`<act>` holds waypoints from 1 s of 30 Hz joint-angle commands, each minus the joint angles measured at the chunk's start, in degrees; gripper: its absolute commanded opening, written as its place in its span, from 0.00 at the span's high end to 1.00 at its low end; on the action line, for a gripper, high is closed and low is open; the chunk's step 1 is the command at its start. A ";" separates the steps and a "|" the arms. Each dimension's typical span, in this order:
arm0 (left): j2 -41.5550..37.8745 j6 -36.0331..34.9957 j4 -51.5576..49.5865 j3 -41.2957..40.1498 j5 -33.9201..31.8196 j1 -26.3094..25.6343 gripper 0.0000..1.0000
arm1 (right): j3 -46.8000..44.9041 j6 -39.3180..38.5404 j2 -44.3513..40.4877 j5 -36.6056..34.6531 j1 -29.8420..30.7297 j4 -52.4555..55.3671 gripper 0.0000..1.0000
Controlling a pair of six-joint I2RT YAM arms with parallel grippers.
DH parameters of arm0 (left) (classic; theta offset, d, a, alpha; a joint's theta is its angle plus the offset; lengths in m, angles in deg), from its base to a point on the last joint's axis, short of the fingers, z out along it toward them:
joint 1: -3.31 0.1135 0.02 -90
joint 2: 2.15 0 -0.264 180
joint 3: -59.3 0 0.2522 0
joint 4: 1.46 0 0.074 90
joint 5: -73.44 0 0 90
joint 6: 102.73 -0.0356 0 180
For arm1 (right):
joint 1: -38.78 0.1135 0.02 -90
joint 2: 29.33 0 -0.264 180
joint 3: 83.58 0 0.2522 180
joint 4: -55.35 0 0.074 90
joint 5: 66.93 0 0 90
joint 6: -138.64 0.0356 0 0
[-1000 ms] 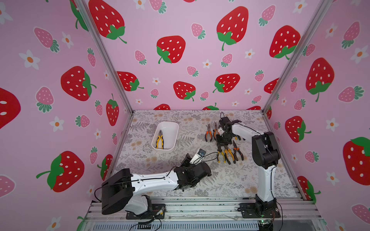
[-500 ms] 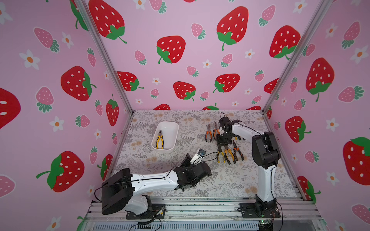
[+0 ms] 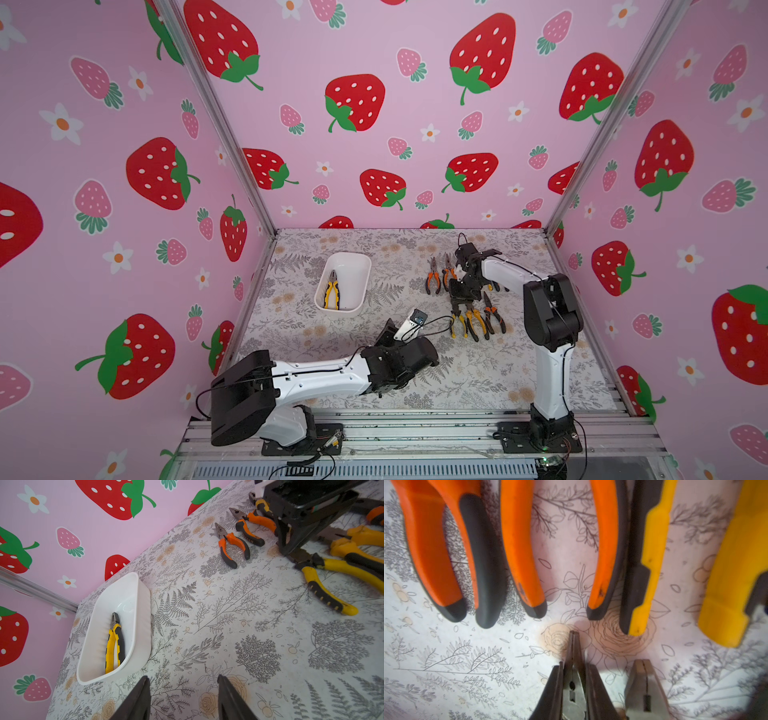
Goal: Take the pliers out of the storage box
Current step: Place the pliers at the center of the board.
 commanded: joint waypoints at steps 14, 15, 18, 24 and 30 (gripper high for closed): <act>-1.15 0.18 -0.12 1.27 -1.33 0.18 0.47 | -8.77 -1.30 -19.81 -5.53 2.43 -3.45 0.46; -1.20 0.22 -0.11 1.28 -1.30 0.18 0.47 | -10.53 -1.95 -22.58 -7.33 2.77 -3.81 0.42; -1.29 0.34 -0.02 1.13 -1.22 0.17 0.47 | -18.22 -3.03 -31.00 -11.72 3.77 -7.21 0.01; -0.74 0.26 -0.19 1.48 -0.93 0.20 0.47 | -28.54 1.40 -41.02 -11.52 5.20 -7.75 0.01; 0.46 0.13 -0.91 2.44 -0.74 0.14 0.48 | -40.24 2.03 -52.82 -15.91 5.14 -14.52 0.01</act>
